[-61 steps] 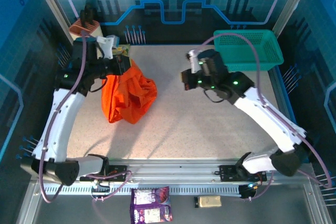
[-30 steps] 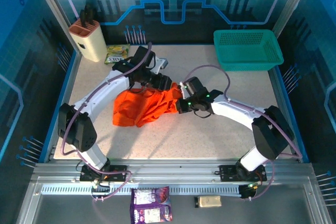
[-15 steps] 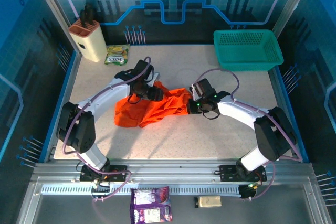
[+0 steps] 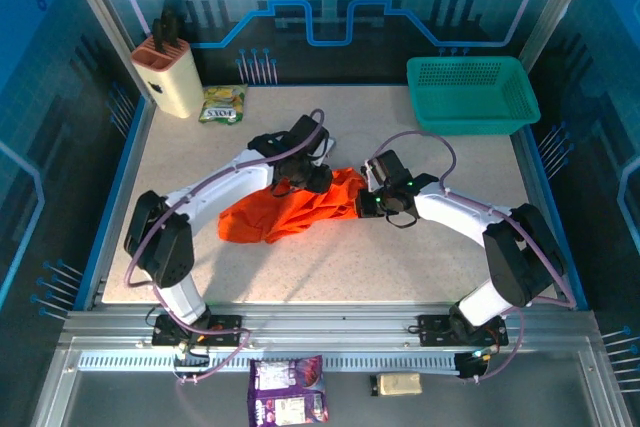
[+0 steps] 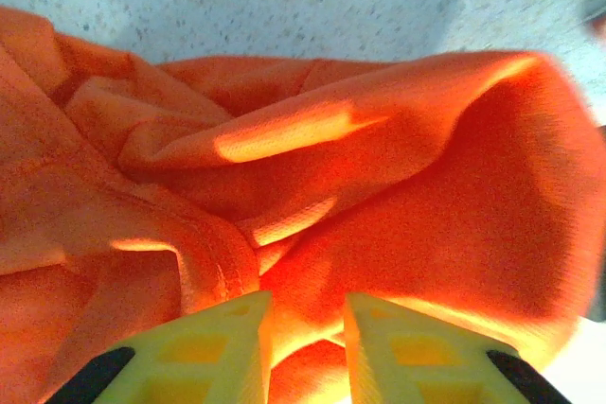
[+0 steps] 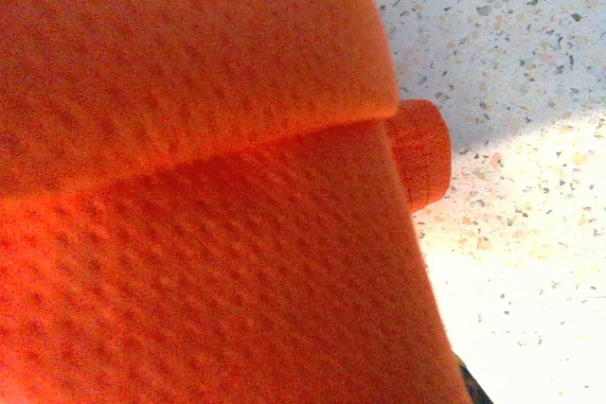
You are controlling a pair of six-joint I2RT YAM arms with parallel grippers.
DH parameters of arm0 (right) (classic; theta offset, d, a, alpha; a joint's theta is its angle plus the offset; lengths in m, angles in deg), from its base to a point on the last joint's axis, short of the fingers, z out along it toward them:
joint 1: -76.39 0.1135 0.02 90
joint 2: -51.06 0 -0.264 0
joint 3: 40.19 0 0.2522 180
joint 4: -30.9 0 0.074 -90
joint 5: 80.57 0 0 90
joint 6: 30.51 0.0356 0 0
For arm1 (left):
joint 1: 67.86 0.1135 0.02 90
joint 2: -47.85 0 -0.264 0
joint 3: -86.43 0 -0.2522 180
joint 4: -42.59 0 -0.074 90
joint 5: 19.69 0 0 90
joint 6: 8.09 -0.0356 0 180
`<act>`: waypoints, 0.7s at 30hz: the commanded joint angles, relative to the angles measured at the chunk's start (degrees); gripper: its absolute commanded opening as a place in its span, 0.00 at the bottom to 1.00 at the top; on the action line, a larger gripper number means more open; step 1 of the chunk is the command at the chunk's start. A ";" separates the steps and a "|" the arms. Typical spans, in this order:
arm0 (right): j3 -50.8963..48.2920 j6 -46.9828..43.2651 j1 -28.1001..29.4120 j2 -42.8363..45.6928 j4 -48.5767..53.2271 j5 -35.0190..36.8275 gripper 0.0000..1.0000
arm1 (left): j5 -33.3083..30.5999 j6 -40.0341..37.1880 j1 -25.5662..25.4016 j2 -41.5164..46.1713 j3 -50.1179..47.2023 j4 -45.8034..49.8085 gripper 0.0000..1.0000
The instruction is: Fold the inside-out t-shirt
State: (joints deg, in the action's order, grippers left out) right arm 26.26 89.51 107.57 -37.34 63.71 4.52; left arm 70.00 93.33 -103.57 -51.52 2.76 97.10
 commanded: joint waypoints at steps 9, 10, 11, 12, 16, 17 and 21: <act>-0.43 0.38 0.02 1.09 2.07 0.89 0.00 | -12.52 -4.03 0.13 -8.32 2.43 5.55 0.42; -0.56 0.39 0.01 1.21 2.02 0.85 0.00 | -13.21 -4.33 0.16 -8.60 2.49 5.50 0.43; -0.63 0.48 0.00 1.30 2.05 0.82 0.00 | -13.69 -4.39 0.21 -8.88 2.60 5.61 0.44; -0.70 0.48 0.02 1.45 2.05 0.85 0.00 | -14.32 -4.63 0.20 -9.19 2.75 5.73 0.44; -0.92 0.48 0.02 2.00 2.31 1.21 0.00 | -16.46 -5.29 0.37 -9.70 3.30 6.08 0.40; -0.92 0.48 0.02 2.09 2.38 1.28 0.00 | -16.76 -5.43 0.46 -9.66 3.39 6.18 0.38; -0.95 0.39 0.02 2.60 2.75 1.60 0.00 | -16.77 -5.36 1.57 -8.90 2.74 5.76 0.36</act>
State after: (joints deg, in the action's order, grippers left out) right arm 25.82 89.53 107.57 -36.40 64.78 4.96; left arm 55.16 88.91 -102.96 -60.85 4.39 101.27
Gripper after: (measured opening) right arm 0.045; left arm 0.357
